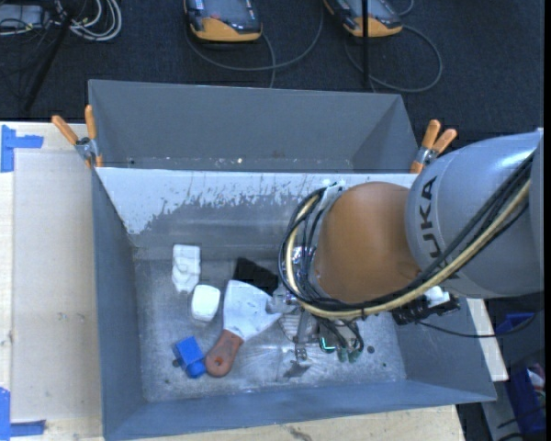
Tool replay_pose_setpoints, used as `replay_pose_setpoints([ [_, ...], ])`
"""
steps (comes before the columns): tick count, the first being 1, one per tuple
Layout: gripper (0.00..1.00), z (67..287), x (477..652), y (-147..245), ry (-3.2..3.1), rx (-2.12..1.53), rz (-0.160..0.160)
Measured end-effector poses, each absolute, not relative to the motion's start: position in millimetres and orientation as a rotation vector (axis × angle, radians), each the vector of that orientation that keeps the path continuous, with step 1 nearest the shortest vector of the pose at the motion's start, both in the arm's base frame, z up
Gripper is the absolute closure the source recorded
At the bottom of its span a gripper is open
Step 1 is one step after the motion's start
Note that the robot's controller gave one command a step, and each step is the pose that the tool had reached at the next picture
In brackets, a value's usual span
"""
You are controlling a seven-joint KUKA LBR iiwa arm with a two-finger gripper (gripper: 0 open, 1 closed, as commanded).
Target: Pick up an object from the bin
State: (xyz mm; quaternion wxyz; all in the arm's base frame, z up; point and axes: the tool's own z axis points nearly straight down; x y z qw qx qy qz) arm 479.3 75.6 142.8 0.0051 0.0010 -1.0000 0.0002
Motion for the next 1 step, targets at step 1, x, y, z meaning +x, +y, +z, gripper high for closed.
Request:
replay_pose_setpoints([
  [1,1.00,146.0,481.3,74.9,-3.139,-0.003,-0.001],
])
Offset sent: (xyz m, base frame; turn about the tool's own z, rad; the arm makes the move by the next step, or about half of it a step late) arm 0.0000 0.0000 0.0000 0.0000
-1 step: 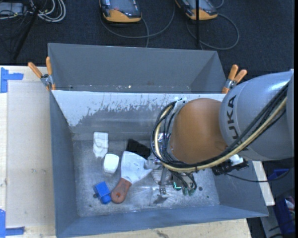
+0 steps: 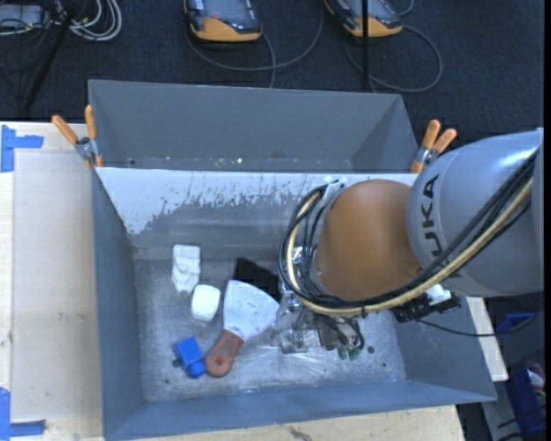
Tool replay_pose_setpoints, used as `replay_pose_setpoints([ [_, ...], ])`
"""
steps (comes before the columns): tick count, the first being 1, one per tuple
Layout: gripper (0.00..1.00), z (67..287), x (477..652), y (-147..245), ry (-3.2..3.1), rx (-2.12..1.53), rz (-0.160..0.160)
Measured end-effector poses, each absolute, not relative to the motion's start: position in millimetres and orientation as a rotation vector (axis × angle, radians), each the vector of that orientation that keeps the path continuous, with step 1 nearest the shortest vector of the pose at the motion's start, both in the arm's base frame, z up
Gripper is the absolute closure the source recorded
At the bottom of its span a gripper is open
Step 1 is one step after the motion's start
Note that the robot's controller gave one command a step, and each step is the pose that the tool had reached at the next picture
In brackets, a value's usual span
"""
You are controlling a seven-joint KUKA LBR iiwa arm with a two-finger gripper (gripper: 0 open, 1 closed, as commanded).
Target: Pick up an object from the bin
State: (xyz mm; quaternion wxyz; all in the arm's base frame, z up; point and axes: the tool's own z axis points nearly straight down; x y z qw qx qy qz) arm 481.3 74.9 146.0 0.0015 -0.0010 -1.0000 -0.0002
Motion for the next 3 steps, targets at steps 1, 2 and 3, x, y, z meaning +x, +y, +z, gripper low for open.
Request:
replay_pose_setpoints([
  [1,1.00,146,481.3,75,-3.139,-0.004,-0.001],
  [2,1.00,147,481.3,76,-3.138,-0.005,0.000],
  [3,0.00,77,489.8,88,-3.120,0.207,0.001],
])
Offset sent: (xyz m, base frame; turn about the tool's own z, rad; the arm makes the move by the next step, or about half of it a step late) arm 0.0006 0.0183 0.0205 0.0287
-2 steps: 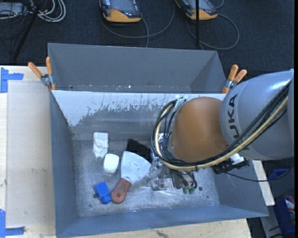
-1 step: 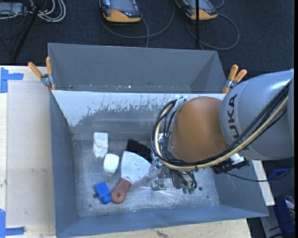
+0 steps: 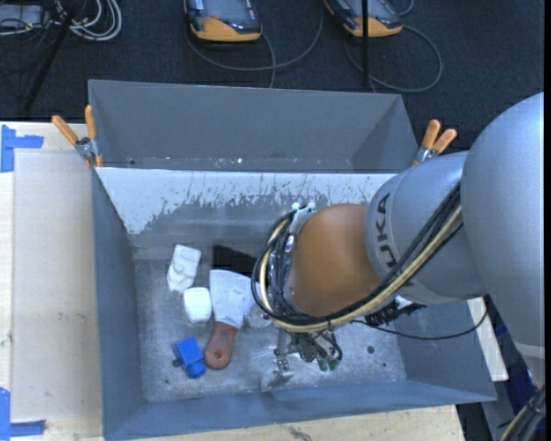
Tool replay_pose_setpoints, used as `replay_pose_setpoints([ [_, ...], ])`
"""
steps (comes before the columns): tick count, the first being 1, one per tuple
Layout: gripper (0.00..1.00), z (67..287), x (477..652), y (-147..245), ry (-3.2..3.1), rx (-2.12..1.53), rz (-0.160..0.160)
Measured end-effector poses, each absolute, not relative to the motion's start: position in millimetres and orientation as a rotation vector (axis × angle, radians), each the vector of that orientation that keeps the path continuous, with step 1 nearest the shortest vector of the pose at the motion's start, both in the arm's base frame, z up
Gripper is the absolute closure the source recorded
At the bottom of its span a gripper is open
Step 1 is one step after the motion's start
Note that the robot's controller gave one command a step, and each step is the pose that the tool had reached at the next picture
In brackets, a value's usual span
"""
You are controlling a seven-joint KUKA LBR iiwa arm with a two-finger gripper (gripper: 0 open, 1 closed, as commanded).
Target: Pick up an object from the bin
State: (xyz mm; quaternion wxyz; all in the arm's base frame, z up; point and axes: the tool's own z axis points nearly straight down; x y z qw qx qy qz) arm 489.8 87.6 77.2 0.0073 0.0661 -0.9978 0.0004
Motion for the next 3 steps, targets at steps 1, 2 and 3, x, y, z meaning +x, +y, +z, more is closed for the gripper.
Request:
replay_pose_setpoints([
  [1,1.00,75.5,488.8,87.2,-3.110,0.198,0.003],
  [2,0.00,75.3,497.9,87.8,-3.154,0.194,-0.005],
  [3,0.00,75.3,497.9,87.8,-3.154,0.192,-0.005],
])
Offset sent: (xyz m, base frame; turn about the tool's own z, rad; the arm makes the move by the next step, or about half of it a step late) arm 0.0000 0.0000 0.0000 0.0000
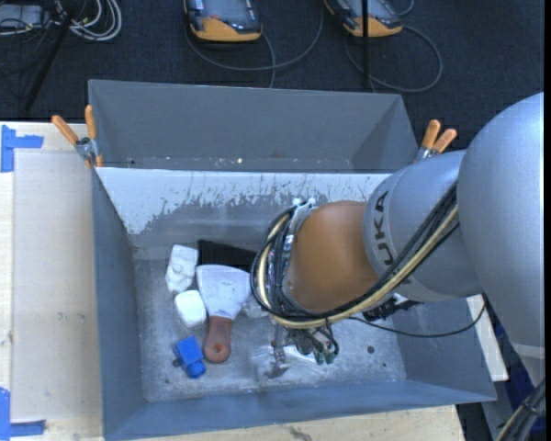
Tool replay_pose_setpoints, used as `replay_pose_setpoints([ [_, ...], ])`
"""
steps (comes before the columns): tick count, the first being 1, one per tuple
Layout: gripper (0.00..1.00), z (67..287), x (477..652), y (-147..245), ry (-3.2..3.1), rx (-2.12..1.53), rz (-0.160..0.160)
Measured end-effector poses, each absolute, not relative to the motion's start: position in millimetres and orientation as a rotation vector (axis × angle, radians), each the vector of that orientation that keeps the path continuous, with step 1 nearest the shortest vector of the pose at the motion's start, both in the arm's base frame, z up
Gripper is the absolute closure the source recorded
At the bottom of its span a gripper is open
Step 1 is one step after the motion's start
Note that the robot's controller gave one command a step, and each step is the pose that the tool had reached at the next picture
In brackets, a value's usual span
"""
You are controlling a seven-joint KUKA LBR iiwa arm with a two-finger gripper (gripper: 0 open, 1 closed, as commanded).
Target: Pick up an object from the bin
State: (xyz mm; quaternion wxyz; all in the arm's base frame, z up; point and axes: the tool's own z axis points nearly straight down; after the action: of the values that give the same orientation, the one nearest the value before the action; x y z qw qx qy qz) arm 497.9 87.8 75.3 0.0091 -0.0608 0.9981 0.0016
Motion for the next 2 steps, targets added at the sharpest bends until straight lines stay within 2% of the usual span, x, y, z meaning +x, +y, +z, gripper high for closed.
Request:
replay_pose_setpoints([
  [1,1.00,119.7,555.5,195.6,3.136,-0.183,0.001],
  [2,0.00,119.7,555.5,195.6,3.136,-0.183,0.001],
])
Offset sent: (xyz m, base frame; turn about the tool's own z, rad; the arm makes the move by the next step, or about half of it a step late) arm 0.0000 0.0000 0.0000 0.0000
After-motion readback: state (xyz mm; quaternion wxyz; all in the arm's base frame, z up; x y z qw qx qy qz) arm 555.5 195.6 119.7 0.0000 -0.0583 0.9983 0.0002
